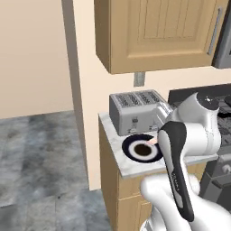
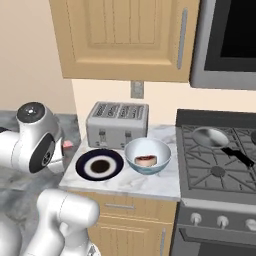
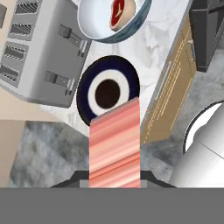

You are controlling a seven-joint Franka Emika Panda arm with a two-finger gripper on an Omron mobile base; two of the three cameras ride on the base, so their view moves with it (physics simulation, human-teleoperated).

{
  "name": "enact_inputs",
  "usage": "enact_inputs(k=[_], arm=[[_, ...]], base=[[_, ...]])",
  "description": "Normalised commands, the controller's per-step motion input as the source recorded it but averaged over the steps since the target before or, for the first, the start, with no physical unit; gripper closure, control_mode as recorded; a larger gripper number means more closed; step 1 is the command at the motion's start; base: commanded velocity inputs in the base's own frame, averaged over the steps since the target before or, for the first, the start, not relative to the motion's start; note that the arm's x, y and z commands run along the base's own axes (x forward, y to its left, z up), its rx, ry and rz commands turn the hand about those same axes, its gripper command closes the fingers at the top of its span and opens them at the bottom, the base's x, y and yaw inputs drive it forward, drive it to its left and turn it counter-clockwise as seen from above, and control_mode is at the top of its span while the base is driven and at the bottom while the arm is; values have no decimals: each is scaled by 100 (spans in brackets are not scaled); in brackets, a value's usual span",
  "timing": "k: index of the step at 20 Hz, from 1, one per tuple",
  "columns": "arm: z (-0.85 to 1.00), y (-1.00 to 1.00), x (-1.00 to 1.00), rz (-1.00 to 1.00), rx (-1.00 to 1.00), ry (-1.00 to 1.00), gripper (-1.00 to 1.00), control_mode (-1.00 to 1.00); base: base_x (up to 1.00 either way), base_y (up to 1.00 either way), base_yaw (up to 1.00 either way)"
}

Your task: Place one of the steaks on the plate and the other in the bowl. Then place the bowl in the fridge.

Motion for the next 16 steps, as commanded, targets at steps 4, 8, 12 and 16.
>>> enact_inputs(k=[4,8,12,16], arm=[[0,0,0,0,0,0,100,100],[0,0,0,0,0,0,100,100],[0,0,0,0,0,0,100,100],[-60,3,4,-29,1,0,100,-100]], base=[[54,-9,0],[12,-28,-4],[-1,-1,-31],[0,0,0]])
